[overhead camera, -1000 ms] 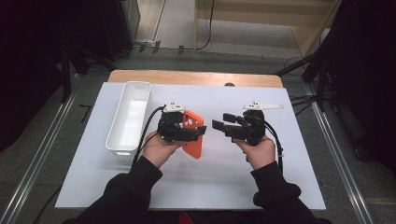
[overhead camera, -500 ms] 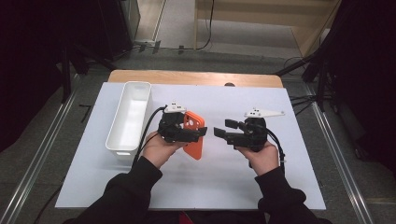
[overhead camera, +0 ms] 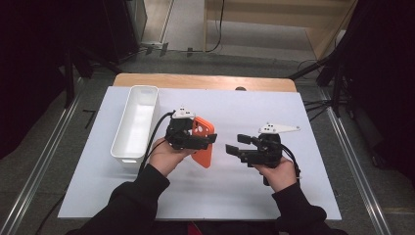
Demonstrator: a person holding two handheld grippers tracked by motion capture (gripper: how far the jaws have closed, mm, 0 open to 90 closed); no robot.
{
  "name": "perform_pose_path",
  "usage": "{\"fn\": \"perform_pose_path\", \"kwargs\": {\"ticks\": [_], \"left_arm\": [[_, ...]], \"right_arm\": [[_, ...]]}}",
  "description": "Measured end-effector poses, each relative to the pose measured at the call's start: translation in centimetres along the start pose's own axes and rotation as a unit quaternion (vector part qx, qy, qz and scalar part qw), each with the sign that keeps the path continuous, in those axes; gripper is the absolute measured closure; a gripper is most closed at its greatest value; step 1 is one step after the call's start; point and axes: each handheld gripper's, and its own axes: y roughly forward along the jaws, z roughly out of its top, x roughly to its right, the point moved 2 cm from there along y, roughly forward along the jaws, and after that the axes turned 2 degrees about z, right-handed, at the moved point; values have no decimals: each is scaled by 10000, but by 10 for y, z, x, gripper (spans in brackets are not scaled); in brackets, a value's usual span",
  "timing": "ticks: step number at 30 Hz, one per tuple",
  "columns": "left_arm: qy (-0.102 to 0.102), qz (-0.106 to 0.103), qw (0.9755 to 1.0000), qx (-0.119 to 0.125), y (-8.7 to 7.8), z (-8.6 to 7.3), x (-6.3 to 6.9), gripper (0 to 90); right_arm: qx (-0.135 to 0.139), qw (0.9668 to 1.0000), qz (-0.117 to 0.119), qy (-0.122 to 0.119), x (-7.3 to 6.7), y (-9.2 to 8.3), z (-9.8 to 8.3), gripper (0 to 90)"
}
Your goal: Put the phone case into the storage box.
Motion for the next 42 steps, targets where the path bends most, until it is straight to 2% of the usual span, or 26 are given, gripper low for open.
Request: {"fn": "perform_pose_path", "kwargs": {"ticks": [11,16,19,27,34,42], "left_arm": [[-6,-50,10000,-13,-1,0,0,159],[-2,-77,10000,-19,-1,0,0,159],[4,-78,10000,-29,-1,0,0,159],[-19,-65,10000,-47,-2,0,-2,159],[-13,-103,9999,-63,-4,1,-3,159],[-15,-151,9998,-117,-8,1,-5,159]], "right_arm": [[-36,9999,97,-49,2,-5,-13,266],[-65,9996,148,-224,1,-6,-18,266],[-83,9995,251,-155,2,-7,-22,266],[-231,9992,224,-240,4,-8,-32,266],[-439,9984,319,-154,9,-9,-44,265],[-571,9978,248,-237,15,-12,-52,265]]}}
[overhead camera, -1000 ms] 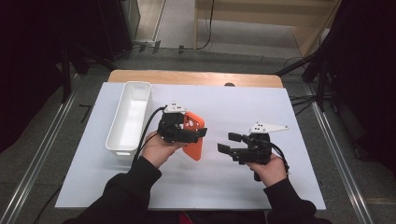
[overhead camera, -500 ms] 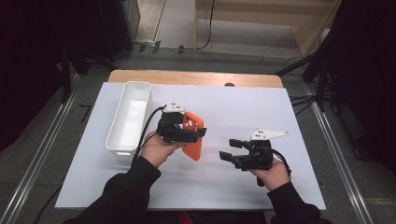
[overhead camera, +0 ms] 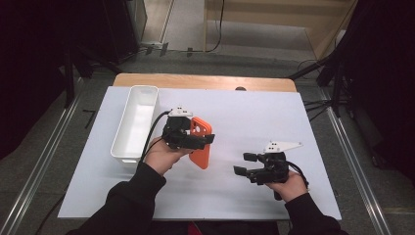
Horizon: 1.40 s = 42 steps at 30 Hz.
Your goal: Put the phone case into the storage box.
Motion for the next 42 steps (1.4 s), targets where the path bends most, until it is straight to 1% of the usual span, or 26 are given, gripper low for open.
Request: {"fn": "perform_pose_path", "kwargs": {"ticks": [6,9,12,17,19,21,25,30,42], "left_arm": [[2,-14,10000,-4,-4,1,-1,159],[25,-46,10000,-40,-6,2,-2,159],[45,-65,10000,-31,-7,3,-1,159],[74,-79,9999,-49,-12,5,-2,159],[59,-82,9999,-36,-15,6,-3,159],[63,-61,10000,-42,-17,7,-5,159],[32,-64,10000,-18,-23,9,-10,159],[12,-62,10000,5,-29,11,-14,159],[-9,-15,10000,16,-42,16,-23,159]], "right_arm": [[38,10000,25,1,4,-8,-5,266],[-90,9999,-28,37,4,-9,-11,265],[-139,9999,-64,-45,3,-11,-14,265],[-116,9997,-78,-205,3,-17,-19,265],[-97,9997,-122,-195,3,-19,-20,265],[-87,9998,-110,-171,3,-21,-21,265],[-91,9996,-132,-229,5,-25,-24,266],[-105,9997,-121,-158,8,-26,-25,265],[-151,9996,-105,-226,9,-24,-25,265]]}}
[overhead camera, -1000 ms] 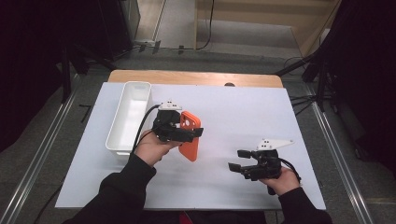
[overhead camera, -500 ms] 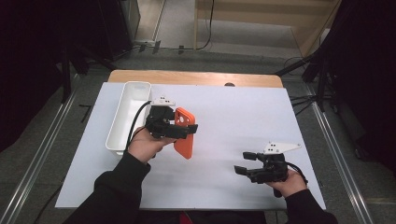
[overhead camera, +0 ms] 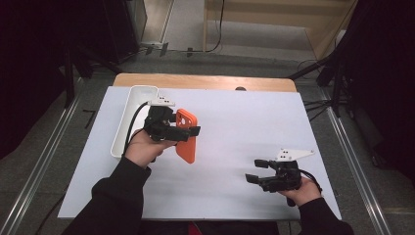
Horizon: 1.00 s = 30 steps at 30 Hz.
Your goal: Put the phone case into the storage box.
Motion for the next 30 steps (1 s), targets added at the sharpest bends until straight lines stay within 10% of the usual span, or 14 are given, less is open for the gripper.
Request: {"fn": "perform_pose_path", "kwargs": {"ticks": [30], "left_arm": [[-84,183,9996,200,-40,10,-23,159]], "right_arm": [[5,10000,43,-79,2,-1,0,260]]}}
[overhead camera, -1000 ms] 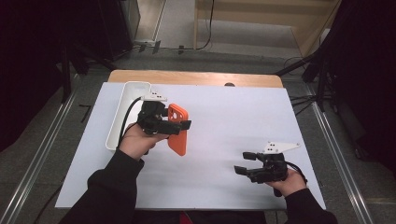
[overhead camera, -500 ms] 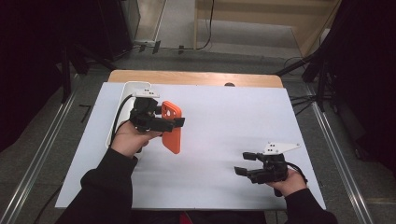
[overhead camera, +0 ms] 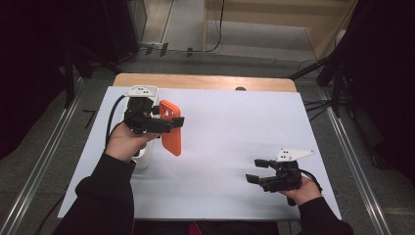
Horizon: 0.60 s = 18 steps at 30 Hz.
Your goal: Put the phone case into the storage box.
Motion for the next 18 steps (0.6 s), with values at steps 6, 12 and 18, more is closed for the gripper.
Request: {"fn": "perform_pose_path", "kwargs": {"ticks": [6,12,18], "left_arm": [[-26,-10,10000,-13,-9,4,-1,159],[-81,16,10000,13,-16,6,-4,159],[-119,53,9999,50,-23,8,-8,159]], "right_arm": [[-33,10000,9,-17,-1,1,0,260],[-54,10000,34,-47,-2,2,0,260],[-60,10000,44,-61,-2,3,0,260]]}}
